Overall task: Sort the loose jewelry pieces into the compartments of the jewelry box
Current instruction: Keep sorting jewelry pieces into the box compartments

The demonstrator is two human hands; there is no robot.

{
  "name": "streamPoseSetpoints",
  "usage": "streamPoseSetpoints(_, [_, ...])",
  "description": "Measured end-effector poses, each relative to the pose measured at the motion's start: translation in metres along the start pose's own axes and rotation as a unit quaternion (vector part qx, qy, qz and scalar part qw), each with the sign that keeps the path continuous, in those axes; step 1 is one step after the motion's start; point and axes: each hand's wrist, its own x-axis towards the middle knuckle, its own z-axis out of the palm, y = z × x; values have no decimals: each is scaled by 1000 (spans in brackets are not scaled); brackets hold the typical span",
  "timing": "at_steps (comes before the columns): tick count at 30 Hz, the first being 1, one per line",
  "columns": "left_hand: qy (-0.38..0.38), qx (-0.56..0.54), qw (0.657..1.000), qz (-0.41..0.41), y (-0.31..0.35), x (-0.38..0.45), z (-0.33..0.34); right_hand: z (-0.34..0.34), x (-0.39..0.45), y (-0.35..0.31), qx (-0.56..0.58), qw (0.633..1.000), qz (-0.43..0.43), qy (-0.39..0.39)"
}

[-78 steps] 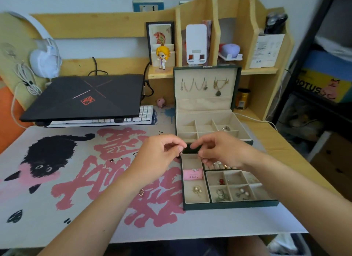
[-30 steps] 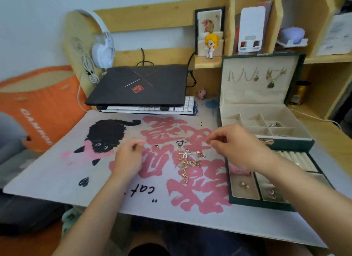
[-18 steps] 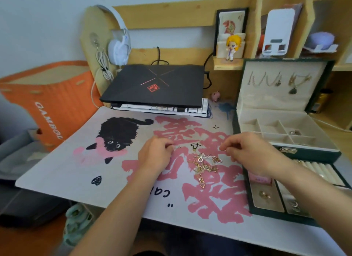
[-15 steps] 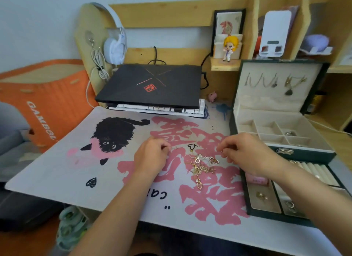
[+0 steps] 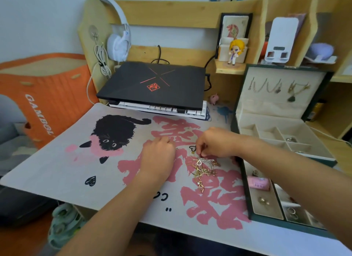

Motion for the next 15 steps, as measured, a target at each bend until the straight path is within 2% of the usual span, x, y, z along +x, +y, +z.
streamPoseSetpoints(4, [0,-23,1000,-17,-1,1,2,1,4,7,8,1000,-6,2])
streamPoseSetpoints(7, [37,-128,988,-75,-11,-2,11,2,7,14,42,999,19,3])
streamPoseSetpoints(9, [27,-222,973,-55,-12,-2,8,1,8,16,74,997,38,4])
streamPoseSetpoints(12, [-3,-390,919,-60,-12,-2,-5,-4,7,4,153,987,17,55])
streamPoseSetpoints(15, [-25,-495,861,-113,-22,-2,-14,-8,6,-25,297,954,-21,42])
